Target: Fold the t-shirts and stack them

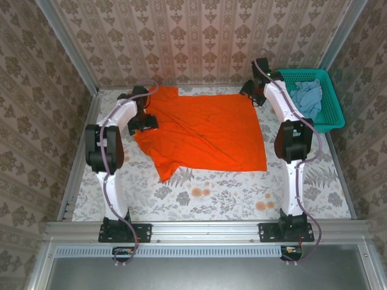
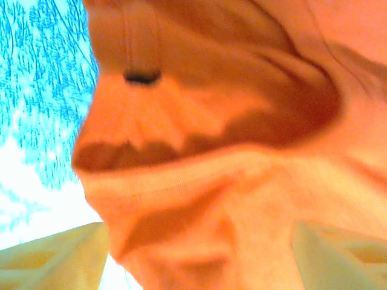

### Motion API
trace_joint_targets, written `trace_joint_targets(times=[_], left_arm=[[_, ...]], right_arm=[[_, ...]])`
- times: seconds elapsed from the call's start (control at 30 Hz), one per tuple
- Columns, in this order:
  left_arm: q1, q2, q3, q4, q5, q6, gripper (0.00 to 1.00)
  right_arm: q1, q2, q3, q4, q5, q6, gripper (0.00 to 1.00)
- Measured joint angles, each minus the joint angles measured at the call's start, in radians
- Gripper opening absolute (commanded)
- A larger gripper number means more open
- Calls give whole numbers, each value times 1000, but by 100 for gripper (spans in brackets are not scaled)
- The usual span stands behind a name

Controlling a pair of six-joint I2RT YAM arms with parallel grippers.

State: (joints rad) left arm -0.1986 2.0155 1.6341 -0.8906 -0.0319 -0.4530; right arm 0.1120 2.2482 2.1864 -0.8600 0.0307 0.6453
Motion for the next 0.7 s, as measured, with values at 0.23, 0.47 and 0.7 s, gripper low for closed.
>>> trace_joint_targets(times=[0.23,0.47,0.7], left_arm=[[3,-231,-284,33,61,-2,57],[141,-244,-403,64,210,-34,53],[247,-280,-425,129,306,-109,54]], right_arm=[[273,-386,-463,182,-31,-81,60],[675,-387,-597,228,-154,-161,52],[821,-184,-384,125,-192,-266,52]])
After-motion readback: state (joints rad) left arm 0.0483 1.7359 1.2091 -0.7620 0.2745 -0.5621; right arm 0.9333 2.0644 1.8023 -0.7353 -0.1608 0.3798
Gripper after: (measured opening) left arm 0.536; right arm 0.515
